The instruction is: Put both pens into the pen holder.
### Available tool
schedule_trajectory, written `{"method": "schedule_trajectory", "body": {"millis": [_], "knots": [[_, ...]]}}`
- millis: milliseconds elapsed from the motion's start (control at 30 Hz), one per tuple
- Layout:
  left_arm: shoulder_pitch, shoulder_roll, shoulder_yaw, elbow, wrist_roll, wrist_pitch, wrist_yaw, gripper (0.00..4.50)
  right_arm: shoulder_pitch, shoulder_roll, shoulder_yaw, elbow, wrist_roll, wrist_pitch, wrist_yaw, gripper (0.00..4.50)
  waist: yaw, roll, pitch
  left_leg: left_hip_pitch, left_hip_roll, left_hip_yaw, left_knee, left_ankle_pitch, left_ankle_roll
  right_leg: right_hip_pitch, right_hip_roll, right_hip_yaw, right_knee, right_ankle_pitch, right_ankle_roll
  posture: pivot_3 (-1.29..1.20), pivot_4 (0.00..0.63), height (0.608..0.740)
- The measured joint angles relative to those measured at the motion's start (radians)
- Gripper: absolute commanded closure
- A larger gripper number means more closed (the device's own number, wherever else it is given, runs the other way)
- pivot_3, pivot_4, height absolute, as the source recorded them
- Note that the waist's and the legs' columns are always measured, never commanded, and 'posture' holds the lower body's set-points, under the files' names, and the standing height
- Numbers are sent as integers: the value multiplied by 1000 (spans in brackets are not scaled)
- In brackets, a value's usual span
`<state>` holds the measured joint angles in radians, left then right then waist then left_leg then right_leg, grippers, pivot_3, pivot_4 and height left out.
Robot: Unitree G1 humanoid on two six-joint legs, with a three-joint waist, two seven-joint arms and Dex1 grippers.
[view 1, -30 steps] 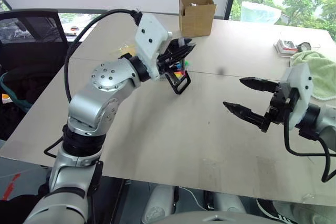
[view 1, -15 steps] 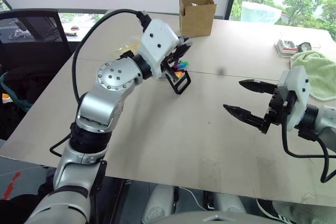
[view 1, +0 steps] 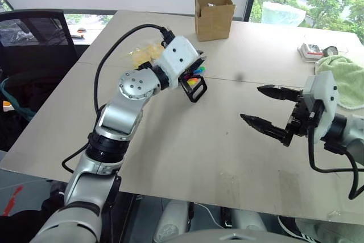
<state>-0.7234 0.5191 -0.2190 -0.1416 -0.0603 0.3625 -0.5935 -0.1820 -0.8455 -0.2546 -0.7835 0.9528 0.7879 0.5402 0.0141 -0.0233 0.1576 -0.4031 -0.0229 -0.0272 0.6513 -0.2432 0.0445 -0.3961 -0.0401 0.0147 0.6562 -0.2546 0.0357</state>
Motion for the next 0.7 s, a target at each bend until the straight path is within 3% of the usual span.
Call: {"method": "schedule_trajectory", "body": {"millis": [33, 233, 300, 433, 567, 700], "knots": [[0, -1, -3, 7, 8, -4, -4, 3233, 1, 0, -1, -2, 0, -5, 0, 0, -1, 0, 0, 0, 0, 0, 0, 0, 0, 0, 0, 0, 0, 0, 0, 0, 150, 740], [2, -39, 4, 22, 6, -33, -24, 364, 11, 0, -3, -5, 0, -8, -8, 0, 0, 0, 0, 0, 0, 0, 0, 0, 0, 0, 0, 0, 0, 0, 0, 0, 150, 740], [16, -63, 37, 6, -52, -18, -43, 364, 21, 0, -3, -9, -3, -8, -15, 0, 0, 0, 0, -1, 0, 0, 0, 0, 0, 0, -1, 0, 0, 0, 0, 0, 150, 740], [150, -81, 148, -133, -309, 126, -133, 364, 109, -6, 3, -10, -99, -17, -40, 0, -4, 0, 0, -1, 1, 0, 0, 0, 0, -1, -1, 0, 0, 0, 0, 0, 150, 740], [258, -30, 231, -215, -435, 261, -140, 364, 207, 1, 4, 22, -202, -42, -51, 0, -1, 0, 0, 0, 1, 0, 1, 0, 0, 0, 0, 0, 2, 0, 0, 0, 150, 740], [457, 28, 342, -314, -528, 350, -132, 364, 349, 35, -37, 54, -290, -61, -72, 0, -1, 0, 0, 1, 1, 0, 0, 0, 0, 1, 0, 0, 1, 0, 0, 0, 150, 740]]}}
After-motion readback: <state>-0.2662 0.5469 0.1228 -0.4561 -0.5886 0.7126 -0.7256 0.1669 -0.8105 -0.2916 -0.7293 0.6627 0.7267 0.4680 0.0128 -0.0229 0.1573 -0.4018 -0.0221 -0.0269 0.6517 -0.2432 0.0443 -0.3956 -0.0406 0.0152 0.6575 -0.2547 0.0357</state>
